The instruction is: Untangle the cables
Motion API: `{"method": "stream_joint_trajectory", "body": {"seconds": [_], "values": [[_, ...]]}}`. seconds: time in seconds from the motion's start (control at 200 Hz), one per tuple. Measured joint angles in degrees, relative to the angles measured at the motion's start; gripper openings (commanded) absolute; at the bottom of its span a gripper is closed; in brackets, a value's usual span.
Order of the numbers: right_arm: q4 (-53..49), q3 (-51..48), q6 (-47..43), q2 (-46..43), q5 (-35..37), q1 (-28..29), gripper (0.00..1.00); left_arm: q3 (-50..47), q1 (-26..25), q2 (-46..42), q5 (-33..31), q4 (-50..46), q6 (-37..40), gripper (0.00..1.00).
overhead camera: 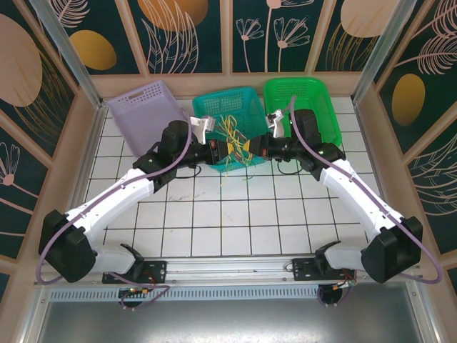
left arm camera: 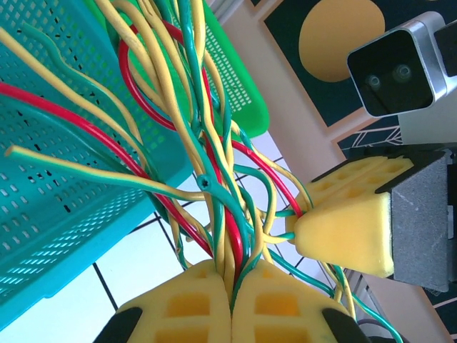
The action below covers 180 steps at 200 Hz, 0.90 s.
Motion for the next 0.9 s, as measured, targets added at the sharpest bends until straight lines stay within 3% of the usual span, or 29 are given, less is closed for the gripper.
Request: {"method": "stream_joint_trajectory", "body": {"seconds": [0.255,0.3,0.445,0.641,0.791,0.901], "values": [[-0.02,0.0,-0.26,0.0,1.42,0.59,0.0,1.16,-0.11,0.0,-2.6,-2.73,0.15,0.0],[-0.02,0.0,-0.5,0.0,1.49,0.66,0.0,1.77,-0.28,0.0,-3.41,-3.85,0.24,0.06],[-1.07,0.0,-1.73,-0.22,3.54,1.53,0.0,2.08,0.09,-0.11,-5.88,-5.86,0.61,0.42],[-2.56,-0.31,-1.66,-1.27,7.34,1.97,0.0,0.74,2.67,-1.57,-7.61,-6.1,-1.22,0.54],[-2.1,-2.12,-1.16,-2.47,7.61,2.34,0.0,-1.27,2.64,-4.22,-6.45,-3.02,-4.37,0.56],[-1.11,-3.74,0.0,-2.67,7.28,2.47,0.0,-2.34,2.64,-4.48,-4.81,0.31,-7.21,0.5]]}}
